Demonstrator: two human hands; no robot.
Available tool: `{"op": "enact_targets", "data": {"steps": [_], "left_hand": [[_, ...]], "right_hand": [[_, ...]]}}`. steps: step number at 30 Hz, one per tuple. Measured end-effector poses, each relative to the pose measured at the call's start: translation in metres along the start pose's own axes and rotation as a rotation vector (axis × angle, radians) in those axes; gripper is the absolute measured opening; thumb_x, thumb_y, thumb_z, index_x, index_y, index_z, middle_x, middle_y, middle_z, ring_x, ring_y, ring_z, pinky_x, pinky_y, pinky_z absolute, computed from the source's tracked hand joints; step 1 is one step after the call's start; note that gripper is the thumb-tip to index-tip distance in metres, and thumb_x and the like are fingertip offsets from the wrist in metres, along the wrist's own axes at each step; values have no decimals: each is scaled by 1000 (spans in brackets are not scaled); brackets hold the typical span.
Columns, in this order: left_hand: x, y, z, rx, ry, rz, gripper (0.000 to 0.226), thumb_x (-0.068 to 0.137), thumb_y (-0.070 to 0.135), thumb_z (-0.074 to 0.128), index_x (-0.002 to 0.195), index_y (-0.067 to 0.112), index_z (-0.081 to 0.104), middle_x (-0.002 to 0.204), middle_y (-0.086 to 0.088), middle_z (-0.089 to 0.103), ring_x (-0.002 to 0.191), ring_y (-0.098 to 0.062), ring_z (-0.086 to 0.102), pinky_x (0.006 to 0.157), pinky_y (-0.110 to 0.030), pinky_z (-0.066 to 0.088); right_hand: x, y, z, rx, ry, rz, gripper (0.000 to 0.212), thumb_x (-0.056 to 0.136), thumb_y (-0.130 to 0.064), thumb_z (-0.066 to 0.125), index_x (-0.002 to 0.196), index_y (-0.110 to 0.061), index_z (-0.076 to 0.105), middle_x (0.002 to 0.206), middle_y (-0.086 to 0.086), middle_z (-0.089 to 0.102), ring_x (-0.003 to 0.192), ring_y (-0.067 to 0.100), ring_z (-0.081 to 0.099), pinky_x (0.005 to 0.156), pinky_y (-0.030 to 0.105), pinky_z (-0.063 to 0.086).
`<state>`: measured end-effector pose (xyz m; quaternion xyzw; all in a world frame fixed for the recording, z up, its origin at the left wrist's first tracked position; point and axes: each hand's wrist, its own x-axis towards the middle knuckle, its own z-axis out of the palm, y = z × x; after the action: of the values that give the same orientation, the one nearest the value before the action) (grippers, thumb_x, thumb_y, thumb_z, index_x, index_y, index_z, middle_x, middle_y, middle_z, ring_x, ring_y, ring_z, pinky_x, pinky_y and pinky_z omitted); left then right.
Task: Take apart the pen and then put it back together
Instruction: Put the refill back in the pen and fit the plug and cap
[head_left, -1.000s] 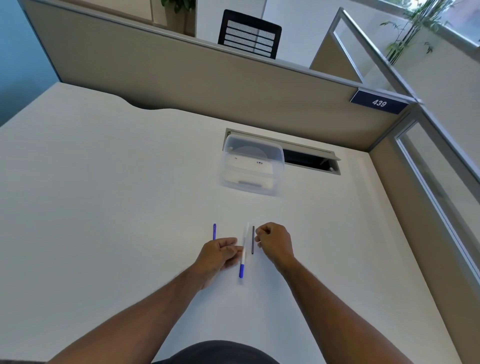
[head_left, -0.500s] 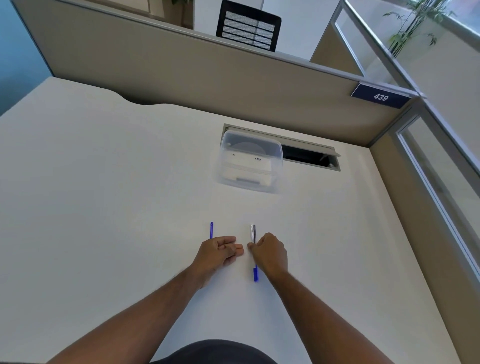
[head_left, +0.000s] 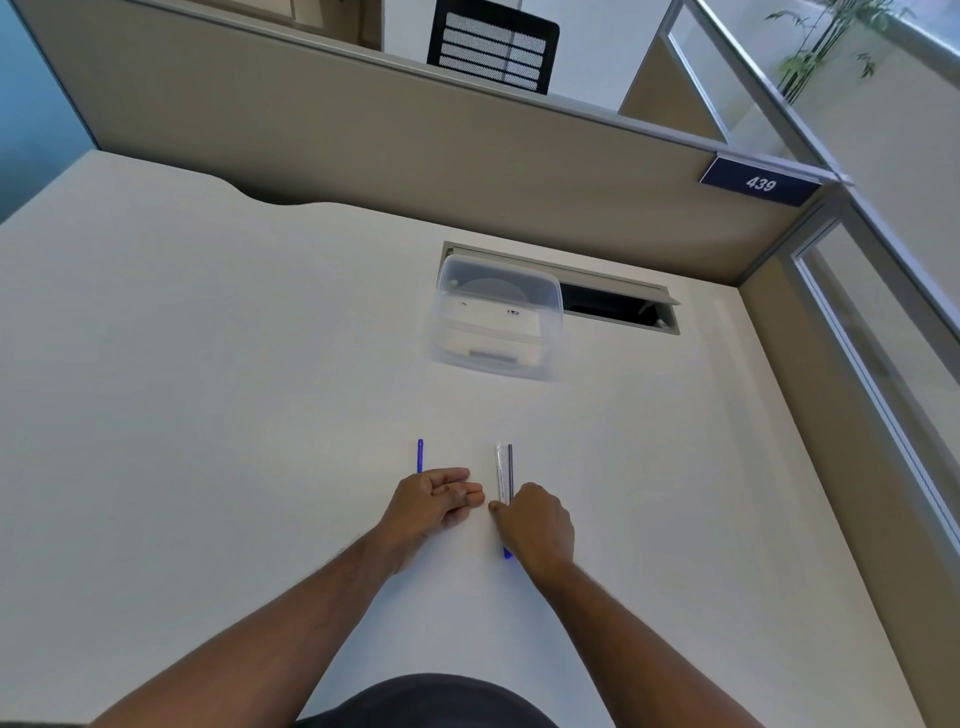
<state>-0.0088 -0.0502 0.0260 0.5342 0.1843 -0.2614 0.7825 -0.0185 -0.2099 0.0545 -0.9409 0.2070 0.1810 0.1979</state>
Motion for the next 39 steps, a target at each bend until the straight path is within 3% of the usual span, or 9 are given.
{"op": "enact_targets", "data": {"steps": [3,8,15,18,21,26,31,35,39], "left_hand": [[0,0,1,17,6,-2,28,98,2,60,126,3,63,112,-12,78,102,-21,76,85,-28,61],[-1,1,2,15,15,-2,26,96,8,66,122,6,66,110,-11,79,102,-22,77,89,-32,61],[-2,1,2,46,19,23,24,93,13,71,116,6,74,106,-9,80,106,-27,75,88,-34,61],[-2,2,3,87,36,28,25,92,14,72,116,5,74,101,-9,81,97,-27,77,87,-40,63],[-2,3,3,108,40,14,22,92,15,72,112,5,74,98,-11,81,92,-26,78,86,-43,63],[-3,6,5,36,9,-33,21,95,12,68,112,-1,70,102,-17,79,96,-28,78,88,-40,62],[-5,9,6,67,-9,-45,23,95,15,69,112,0,70,102,-15,80,96,-27,78,84,-37,63],[-7,12,5,116,-21,-49,22,96,17,68,112,2,71,101,-13,80,95,-25,78,81,-33,62],[-11,11,6,227,-80,-33,23,97,20,67,111,2,71,100,-13,80,94,-24,78,84,-33,62]], "right_hand": [[-2,0,0,2,-6,-19,20,90,-38,55,88,-18,54,98,4,70,92,27,67,77,33,52],[-7,-6,3,47,-11,-103,26,96,-39,51,90,-16,61,85,-2,66,82,21,65,75,33,53],[-16,-18,11,67,-15,-253,28,99,-35,41,78,-19,51,75,-3,57,73,21,59,72,37,52],[-13,-18,11,71,-70,-272,25,95,-33,47,81,-16,58,75,-3,61,77,22,64,72,38,56],[-6,-14,5,144,-65,-249,20,90,-34,59,80,-18,63,71,-8,62,71,13,61,63,29,50],[14,-4,-15,278,127,-84,12,93,-28,64,85,-19,64,80,-9,67,79,16,64,73,32,52],[34,-10,-22,182,70,7,22,89,-35,63,95,-14,65,93,1,72,91,24,69,78,34,54],[39,-23,-19,4,54,-39,25,93,-26,58,111,-9,60,109,8,66,102,29,67,75,31,45],[41,-28,-13,-125,67,-171,14,94,-14,55,107,-9,57,109,9,61,98,27,64,78,35,53]]}}
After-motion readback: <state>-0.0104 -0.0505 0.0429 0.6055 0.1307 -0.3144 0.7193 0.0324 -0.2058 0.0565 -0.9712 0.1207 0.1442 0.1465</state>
